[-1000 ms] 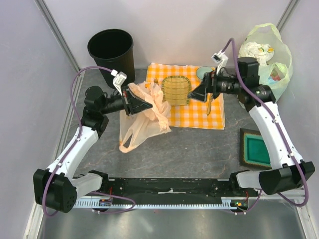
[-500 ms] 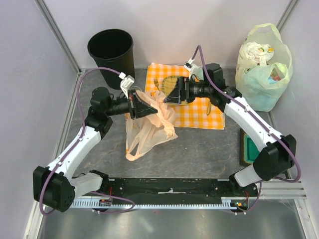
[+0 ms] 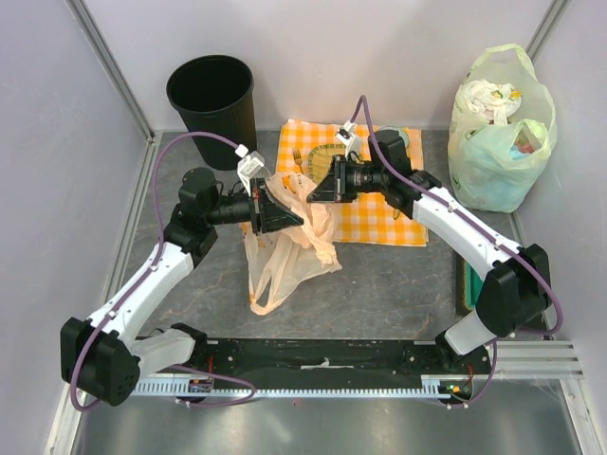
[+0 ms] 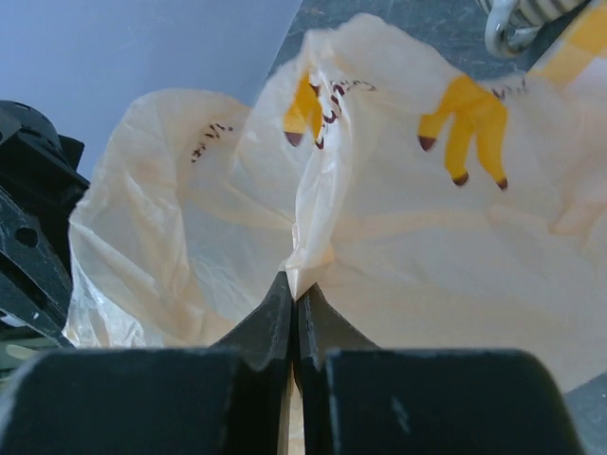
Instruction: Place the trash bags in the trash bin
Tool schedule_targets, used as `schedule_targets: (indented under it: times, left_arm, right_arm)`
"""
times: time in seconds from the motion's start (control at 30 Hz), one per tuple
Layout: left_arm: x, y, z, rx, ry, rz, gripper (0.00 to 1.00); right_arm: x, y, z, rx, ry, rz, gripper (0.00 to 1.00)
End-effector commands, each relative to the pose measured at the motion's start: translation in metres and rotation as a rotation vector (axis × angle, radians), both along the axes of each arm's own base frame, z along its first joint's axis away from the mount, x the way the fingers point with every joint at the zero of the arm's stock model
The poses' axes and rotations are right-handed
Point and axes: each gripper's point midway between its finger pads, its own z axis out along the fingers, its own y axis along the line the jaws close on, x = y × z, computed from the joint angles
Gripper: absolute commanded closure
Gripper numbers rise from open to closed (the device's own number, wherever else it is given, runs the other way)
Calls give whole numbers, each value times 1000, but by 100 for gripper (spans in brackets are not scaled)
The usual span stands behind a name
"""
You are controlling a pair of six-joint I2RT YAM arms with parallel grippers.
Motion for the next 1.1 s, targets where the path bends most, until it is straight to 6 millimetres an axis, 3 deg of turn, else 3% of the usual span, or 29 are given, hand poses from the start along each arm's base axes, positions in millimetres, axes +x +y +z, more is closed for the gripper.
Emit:
schedule_targets:
  times: [0.0, 0.03, 0.17, 0.23, 0.27, 0.33, 0.37, 0.47, 0.6, 0.73, 0.87, 0.93, 1.07]
  left_arm:
    - [-5, 6, 9, 20, -97, 17, 98]
    - [-7, 9, 6, 33, -93, 20, 98]
    - [-14, 34, -19, 106, -69, 75, 98]
    - [-7, 53, -41, 147, -18, 140, 98]
    - [4, 68, -51, 172, -6, 199, 98]
    - [6, 84, -75, 205, 92, 243, 98]
    - [13, 96, -81, 219, 105, 281, 98]
    - [14, 102, -93, 247, 143, 267, 98]
    - [7, 98, -84, 223, 95, 206, 98]
    - [4, 93, -43, 177, -22, 158, 33]
    - [38, 97, -19, 158, -10, 296, 20]
    - [44, 92, -6, 112, 32, 284, 14]
    - [63, 83, -6, 72, 63, 261, 12]
  right_arm:
    - [14, -10, 14, 0, -83, -28, 100]
    - [19, -17, 17, -1, -99, -43, 100]
    - [57, -82, 46, -5, -206, -193, 100]
    - [70, -113, 63, 20, -228, -248, 100]
    - [74, -121, 72, 34, -242, -267, 100]
    - [75, -141, 86, 53, -269, -302, 100]
    - [74, -144, 89, 62, -284, -300, 100]
    - [66, -148, 102, 98, -313, -299, 100]
    - [58, -147, 113, 136, -347, -289, 100]
    - [46, -143, 121, 158, -378, -256, 100]
    - [36, -138, 114, 153, -379, -221, 100]
    - [32, -136, 115, 152, -391, -205, 100]
    - [28, -131, 119, 155, -406, -180, 100]
